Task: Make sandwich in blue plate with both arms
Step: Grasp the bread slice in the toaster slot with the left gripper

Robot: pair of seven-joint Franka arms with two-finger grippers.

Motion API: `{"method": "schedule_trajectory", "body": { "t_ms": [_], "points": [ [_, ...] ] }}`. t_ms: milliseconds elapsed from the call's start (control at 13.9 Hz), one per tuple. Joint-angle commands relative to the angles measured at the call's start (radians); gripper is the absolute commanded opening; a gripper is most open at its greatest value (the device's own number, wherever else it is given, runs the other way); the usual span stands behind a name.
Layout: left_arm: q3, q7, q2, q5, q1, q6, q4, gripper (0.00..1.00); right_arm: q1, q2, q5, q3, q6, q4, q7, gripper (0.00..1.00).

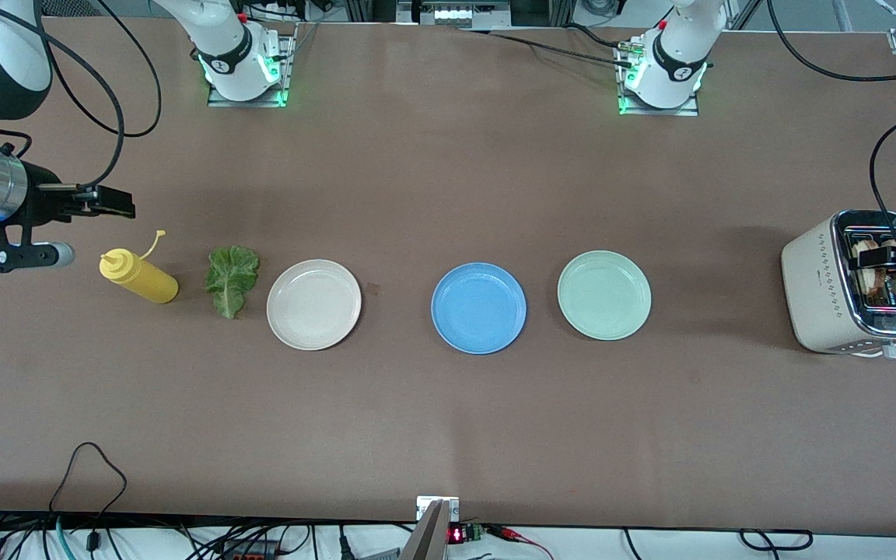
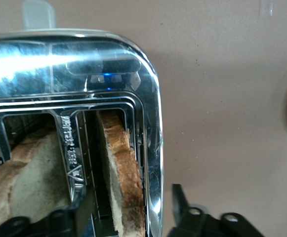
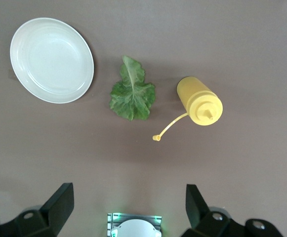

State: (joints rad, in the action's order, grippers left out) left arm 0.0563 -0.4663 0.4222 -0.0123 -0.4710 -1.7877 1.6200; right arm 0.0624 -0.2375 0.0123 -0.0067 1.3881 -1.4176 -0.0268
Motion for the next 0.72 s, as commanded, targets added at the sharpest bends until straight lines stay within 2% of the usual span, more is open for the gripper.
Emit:
{"method": "schedule_trajectory", "body": {
  "t_ms": [0,144,217,433,505,650],
  "points": [
    [0.008,0.0,-0.023,0.025,-0.005,0.03,0.017,0.33,0.002,0.085,-0.002,0.002,0.052,-0.124,0.016,1.0],
    [0.007,-0.015,-0.023,0.025,-0.008,0.048,0.015,0.04,0.002,0.153,-0.003,0.002,0.121,-0.233,0.016,1.0],
    [0.007,-0.028,-0.023,0.025,-0.017,0.056,0.012,0.01,0.0,0.168,-0.005,0.002,0.138,-0.257,0.016,1.0],
    [0.005,-0.103,-0.051,0.025,-0.038,0.08,-0.008,0.01,-0.004,0.167,-0.017,0.001,0.137,-0.253,0.015,1.0],
    [0.005,-0.115,-0.065,0.025,-0.05,0.109,-0.046,0.01,-0.009,0.164,-0.04,-0.005,0.126,-0.248,0.01,1.0],
    [0.005,-0.137,-0.063,0.026,-0.051,0.221,-0.184,0.01,-0.01,0.164,-0.048,-0.009,0.124,-0.245,0.002,1.0]
  ]
}}
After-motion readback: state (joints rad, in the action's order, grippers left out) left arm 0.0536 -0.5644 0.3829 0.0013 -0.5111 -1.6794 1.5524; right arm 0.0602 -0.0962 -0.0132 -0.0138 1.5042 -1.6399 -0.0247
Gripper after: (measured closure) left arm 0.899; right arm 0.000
